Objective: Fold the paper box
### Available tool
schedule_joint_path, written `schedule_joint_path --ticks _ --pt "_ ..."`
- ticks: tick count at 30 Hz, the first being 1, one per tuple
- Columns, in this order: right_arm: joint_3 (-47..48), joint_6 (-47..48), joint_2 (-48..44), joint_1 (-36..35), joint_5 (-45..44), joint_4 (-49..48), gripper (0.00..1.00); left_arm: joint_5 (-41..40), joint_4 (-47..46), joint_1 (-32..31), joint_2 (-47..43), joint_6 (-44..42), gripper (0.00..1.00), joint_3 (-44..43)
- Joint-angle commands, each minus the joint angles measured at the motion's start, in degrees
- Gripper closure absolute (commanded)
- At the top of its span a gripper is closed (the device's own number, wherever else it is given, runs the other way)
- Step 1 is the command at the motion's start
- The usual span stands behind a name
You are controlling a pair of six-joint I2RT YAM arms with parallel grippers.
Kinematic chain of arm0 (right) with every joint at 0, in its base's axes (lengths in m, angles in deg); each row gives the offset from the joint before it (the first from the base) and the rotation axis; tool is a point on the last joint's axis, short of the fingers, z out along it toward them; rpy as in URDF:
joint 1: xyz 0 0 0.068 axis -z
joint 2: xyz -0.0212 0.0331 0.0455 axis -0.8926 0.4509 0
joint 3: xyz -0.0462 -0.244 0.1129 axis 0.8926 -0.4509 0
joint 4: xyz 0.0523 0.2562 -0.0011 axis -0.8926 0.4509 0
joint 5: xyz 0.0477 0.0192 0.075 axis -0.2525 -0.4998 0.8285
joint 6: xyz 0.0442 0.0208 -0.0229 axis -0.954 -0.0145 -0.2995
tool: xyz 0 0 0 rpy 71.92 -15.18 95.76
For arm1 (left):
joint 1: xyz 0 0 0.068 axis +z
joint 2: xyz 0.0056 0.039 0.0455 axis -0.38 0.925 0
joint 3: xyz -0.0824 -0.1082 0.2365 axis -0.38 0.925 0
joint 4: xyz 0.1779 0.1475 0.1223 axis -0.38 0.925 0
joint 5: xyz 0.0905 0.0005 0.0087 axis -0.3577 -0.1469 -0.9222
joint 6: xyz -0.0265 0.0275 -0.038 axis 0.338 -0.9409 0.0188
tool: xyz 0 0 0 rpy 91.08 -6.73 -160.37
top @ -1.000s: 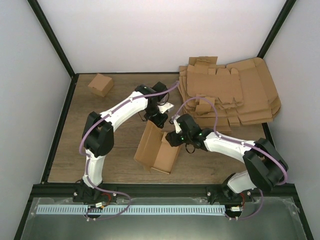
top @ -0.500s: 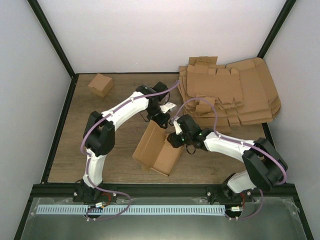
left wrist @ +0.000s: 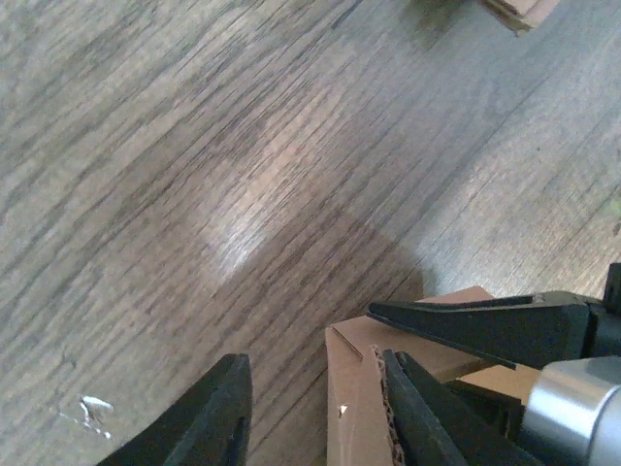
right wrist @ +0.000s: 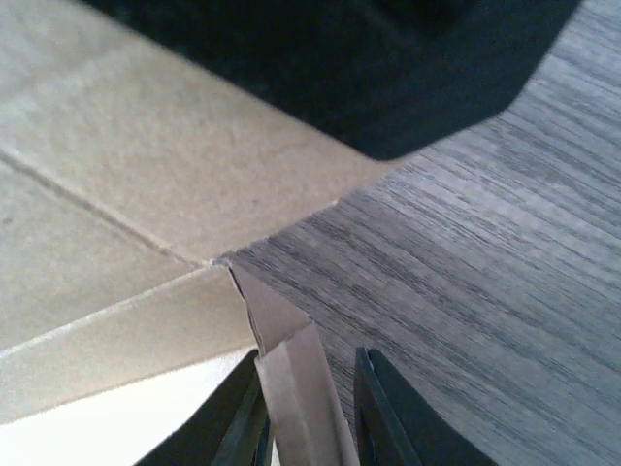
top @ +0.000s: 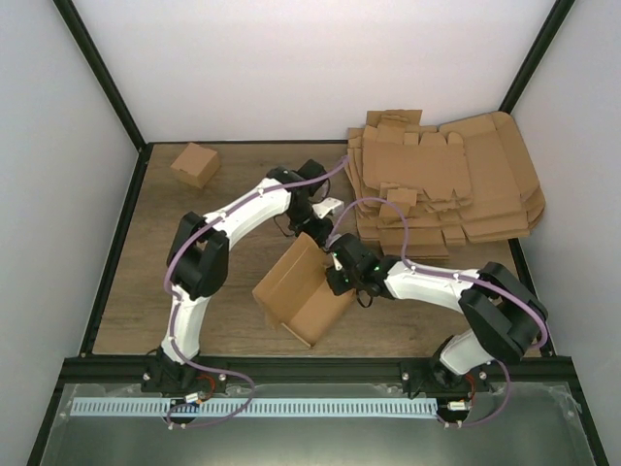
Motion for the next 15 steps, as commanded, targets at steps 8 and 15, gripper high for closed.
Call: schedule_joint_path --ticks 8,15 --pt "-2.1 -2.8 -3.1 -1.3 -2.7 -1.6 0.76 -7.1 -13.9 -0.6 -18.7 5.8 0.14 -3.0" --pt "-2.4 -4.9 -1.5 -1.2 -1.6 -4.1 0.76 -23.0 -18.2 -0.6 -35.1 6.4 0.0 9.1"
